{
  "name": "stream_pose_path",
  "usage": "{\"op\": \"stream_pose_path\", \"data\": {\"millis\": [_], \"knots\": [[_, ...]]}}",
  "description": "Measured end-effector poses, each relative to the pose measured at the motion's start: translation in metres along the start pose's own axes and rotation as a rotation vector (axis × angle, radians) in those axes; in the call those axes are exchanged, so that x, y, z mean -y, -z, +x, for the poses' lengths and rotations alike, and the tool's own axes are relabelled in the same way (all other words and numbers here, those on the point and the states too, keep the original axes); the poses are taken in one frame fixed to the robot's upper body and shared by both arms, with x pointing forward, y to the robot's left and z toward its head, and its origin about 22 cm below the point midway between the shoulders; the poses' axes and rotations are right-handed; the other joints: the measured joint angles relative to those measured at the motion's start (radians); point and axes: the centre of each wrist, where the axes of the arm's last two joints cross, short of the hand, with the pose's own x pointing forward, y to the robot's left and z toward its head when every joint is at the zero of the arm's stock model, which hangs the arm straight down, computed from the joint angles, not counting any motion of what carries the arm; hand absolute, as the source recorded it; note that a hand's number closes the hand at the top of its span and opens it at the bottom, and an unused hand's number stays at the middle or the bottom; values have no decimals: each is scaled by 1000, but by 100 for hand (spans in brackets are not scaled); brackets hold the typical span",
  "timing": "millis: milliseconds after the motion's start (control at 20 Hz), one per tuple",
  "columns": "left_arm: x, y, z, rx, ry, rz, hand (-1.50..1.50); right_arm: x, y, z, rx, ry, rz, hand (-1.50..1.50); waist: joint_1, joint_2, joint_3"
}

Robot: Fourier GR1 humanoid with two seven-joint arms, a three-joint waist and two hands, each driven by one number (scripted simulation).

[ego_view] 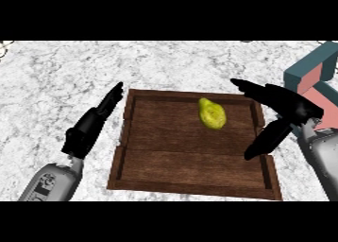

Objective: Pick the pear from the tray and place it in the cardboard box

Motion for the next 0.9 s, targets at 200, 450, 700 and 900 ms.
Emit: {"op": "stream_pose_path", "data": {"millis": [200,450,700,900], "knots": [[-4,2,3,1,0,0,0,-12,14,-4,-16,3,0,-150,-1,0,0],[-2,4,-1,-2,-4,7,0,-21,21,-13,3,5,-28,-150,-3,0,0],[1,-2,0,-1,0,-3,0,-25,30,-11,2,-14,-23,-150,-1,0,0],[-5,-7,4,3,1,-5,0,-25,34,-8,-5,-22,3,-150,-1,-1,0]]}}
